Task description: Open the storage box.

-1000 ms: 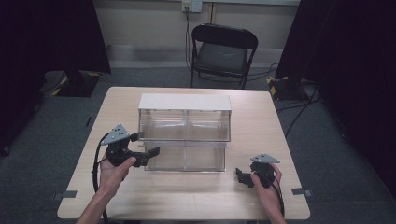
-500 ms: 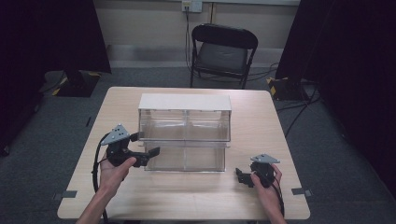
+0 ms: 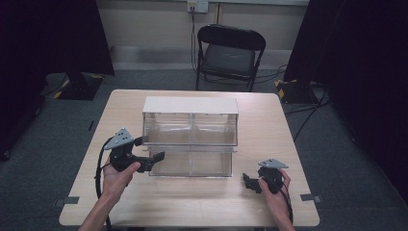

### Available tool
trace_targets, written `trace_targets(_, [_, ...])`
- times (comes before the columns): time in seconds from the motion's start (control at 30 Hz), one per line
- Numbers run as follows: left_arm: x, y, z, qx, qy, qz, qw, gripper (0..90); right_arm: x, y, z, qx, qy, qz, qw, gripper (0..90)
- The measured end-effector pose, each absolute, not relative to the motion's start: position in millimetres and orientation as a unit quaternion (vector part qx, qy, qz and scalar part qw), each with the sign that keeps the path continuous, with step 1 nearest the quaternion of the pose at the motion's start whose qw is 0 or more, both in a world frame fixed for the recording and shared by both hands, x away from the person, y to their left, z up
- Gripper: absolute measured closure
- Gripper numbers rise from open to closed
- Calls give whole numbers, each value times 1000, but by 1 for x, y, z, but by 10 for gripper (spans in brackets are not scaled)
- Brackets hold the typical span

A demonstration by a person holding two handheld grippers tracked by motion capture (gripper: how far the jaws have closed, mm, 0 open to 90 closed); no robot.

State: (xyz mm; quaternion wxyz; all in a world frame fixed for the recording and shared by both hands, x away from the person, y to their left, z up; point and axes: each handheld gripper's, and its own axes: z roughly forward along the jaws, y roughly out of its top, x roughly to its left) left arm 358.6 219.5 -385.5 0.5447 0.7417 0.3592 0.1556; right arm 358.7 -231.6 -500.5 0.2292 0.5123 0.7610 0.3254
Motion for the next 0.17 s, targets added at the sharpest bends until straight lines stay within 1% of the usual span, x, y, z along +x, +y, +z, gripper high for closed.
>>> trace_targets(0.17, [359, 220, -385, 742, 359, 155, 544, 80, 359, -232, -500, 512, 761, 325, 229, 99])
